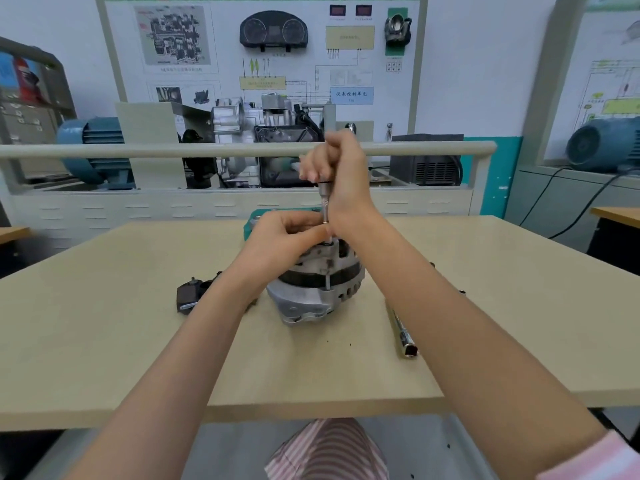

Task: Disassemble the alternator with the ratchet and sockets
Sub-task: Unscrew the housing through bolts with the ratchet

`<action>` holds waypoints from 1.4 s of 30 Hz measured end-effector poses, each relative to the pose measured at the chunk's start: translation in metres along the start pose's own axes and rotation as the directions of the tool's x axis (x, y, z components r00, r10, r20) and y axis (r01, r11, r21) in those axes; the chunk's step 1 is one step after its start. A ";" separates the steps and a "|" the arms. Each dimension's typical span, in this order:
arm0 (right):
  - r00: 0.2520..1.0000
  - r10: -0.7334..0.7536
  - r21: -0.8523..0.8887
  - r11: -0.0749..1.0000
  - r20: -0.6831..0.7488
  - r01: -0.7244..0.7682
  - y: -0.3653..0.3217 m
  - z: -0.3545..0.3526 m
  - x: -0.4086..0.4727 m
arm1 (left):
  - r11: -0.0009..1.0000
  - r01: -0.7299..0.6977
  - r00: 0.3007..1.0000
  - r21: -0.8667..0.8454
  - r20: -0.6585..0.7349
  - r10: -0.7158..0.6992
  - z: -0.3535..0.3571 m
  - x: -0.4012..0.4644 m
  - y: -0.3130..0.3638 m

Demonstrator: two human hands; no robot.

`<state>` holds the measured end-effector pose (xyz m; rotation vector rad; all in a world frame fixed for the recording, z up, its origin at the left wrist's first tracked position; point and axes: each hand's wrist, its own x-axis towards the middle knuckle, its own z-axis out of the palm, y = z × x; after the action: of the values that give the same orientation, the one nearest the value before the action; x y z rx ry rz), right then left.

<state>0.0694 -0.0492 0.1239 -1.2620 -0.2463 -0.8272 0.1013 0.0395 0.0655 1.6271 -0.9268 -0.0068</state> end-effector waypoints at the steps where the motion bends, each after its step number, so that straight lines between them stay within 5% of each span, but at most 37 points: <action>1: 0.999 0.041 0.120 0.992 0.015 -0.042 0.001 -0.002 0.001 | 1.000 -0.005 1.000 0.000 -0.016 0.005 0.001 0.000 -0.001; 3: 0.999 -0.040 0.046 0.998 -0.027 0.041 0.004 0.000 -0.004 | 1.000 -0.008 0.999 0.020 -0.040 0.009 0.001 -0.001 -0.001; 4: 0.980 -0.188 -0.186 0.967 -0.057 0.175 0.008 0.002 -0.011 | 0.999 -0.003 0.998 0.043 -0.056 0.005 0.000 -0.001 0.000; 5: 0.928 -0.370 -0.503 0.809 -0.036 0.303 0.015 0.002 -0.018 | 0.997 0.010 0.996 0.083 -0.088 -0.003 0.000 -0.001 0.000; 6: 0.858 -0.513 -0.784 0.522 0.025 0.336 0.023 0.003 -0.025 | 0.991 0.023 0.994 0.130 -0.113 -0.008 -0.001 0.001 -0.001; 7: 0.807 -0.585 -0.937 0.232 0.081 0.262 0.027 0.004 -0.030 | 0.983 0.035 0.992 0.178 -0.122 -0.013 0.000 0.003 -0.001; 8: 0.786 -0.608 -0.981 0.062 0.110 0.186 0.029 0.006 -0.032 | 0.976 0.043 0.992 0.213 -0.126 -0.016 0.000 0.003 0.000; 9: 0.789 -0.604 -0.987 0.023 0.114 0.159 0.029 0.006 -0.030 | 0.973 0.036 0.991 0.228 -0.131 -0.006 0.001 0.003 0.001; 10: 0.812 -0.576 -0.976 0.110 0.091 0.187 0.025 0.007 -0.026 | 0.977 0.022 0.991 0.214 -0.130 0.007 0.002 0.003 0.001; 12: 0.896 -0.444 -0.779 0.562 -0.001 0.278 0.011 0.006 -0.015 | 0.991 -0.006 0.995 0.132 -0.098 0.019 0.003 -0.002 0.003; 13: 0.957 -0.286 -0.538 0.814 -0.044 0.218 0.003 0.004 -0.010 | 0.995 -0.012 0.997 0.098 -0.069 0.019 0.003 -0.003 0.003; 15: 0.999 -0.005 -0.036 0.999 -0.051 0.004 -0.004 -0.002 -0.001 | 0.997 -0.017 0.999 0.072 -0.037 0.020 0.004 -0.003 0.003; 17: 0.997 0.070 0.215 0.975 -0.014 -0.065 -0.002 -0.007 -0.001 | 0.997 -0.017 0.999 0.071 -0.041 0.020 0.005 -0.003 0.002; 18: 1.000 0.022 0.167 0.986 -0.021 -0.018 0.000 -0.006 -0.004 | 0.997 -0.008 0.999 0.072 -0.045 0.011 0.005 -0.002 0.002; 20: 0.958 -0.283 -0.337 0.907 -0.044 0.252 0.009 -0.003 -0.017 | 0.996 0.006 0.999 0.092 -0.048 -0.002 0.003 -0.003 0.002; 22: 0.838 -0.541 -0.902 0.321 0.076 0.289 0.025 -0.001 -0.029 | 0.990 0.020 0.996 0.141 -0.084 -0.008 0.000 -0.001 0.001; 23: 0.799 -0.592 -0.981 0.069 0.105 0.181 0.029 0.001 -0.033 | 0.985 0.026 0.995 0.172 -0.096 -0.010 0.000 0.000 0.001; 24: 0.784 -0.610 -0.992 -0.031 0.115 0.121 0.030 0.005 -0.034 | 0.979 0.021 0.995 0.203 -0.099 -0.001 0.001 0.000 0.001; 25: 0.793 -0.601 -0.992 -0.003 0.102 0.126 0.028 0.007 -0.032 | 0.976 0.005 0.995 0.217 -0.096 0.016 0.001 0.001 0.001; 27: 0.843 -0.537 -0.886 0.389 0.003 0.251 0.016 0.009 -0.023 | 0.982 -0.010 0.997 0.186 -0.074 0.024 0.001 0.000 0.003; 29: 0.948 -0.301 -0.471 0.854 -0.099 0.222 0.002 0.005 -0.013 | 0.989 -0.021 1.000 0.146 -0.009 0.022 0.003 -0.002 0.003; 31: 0.992 -0.068 -0.053 0.997 -0.108 0.063 -0.005 0.001 -0.005 | 0.991 -0.024 1.000 0.130 -0.012 0.026 0.006 -0.001 0.001; 33: 0.996 0.007 0.137 0.991 -0.087 0.005 -0.003 -0.006 -0.004 | 0.994 -0.033 0.998 0.102 -0.054 0.038 0.008 -0.001 0.000; 34: 0.995 -0.041 0.075 0.996 -0.096 0.048 -0.001 -0.007 -0.007 | 0.995 -0.029 0.998 0.097 -0.060 0.035 0.007 -0.001 0.000; 36: 0.940 -0.329 -0.414 0.870 -0.085 0.268 0.010 -0.007 -0.019 | 0.993 -0.021 0.998 0.115 -0.063 0.029 0.006 0.000 -0.001; 38: 0.836 -0.547 -0.919 0.311 0.037 0.244 0.025 -0.005 -0.029 | 0.984 -0.003 0.993 0.179 -0.113 0.024 0.005 0.004 0.001; 39: 0.812 -0.581 -0.985 0.106 0.052 0.139 0.029 -0.001 -0.032 | 0.975 0.013 0.992 0.221 -0.125 0.015 0.005 0.006 0.000; 40: 0.800 -0.598 -0.995 0.045 0.044 0.088 0.028 0.002 -0.032 | 0.964 0.015 0.992 0.265 -0.123 0.019 0.007 0.006 0.000; 42: 0.825 -0.566 -0.952 0.246 0.011 0.182 0.020 0.007 -0.024 | 0.964 -0.020 0.993 0.266 -0.106 0.050 0.008 0.004 0.002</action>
<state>0.0679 -0.0317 0.0965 -2.1591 0.3118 -1.7797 0.0992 0.0309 0.0667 1.8361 -0.8984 0.2402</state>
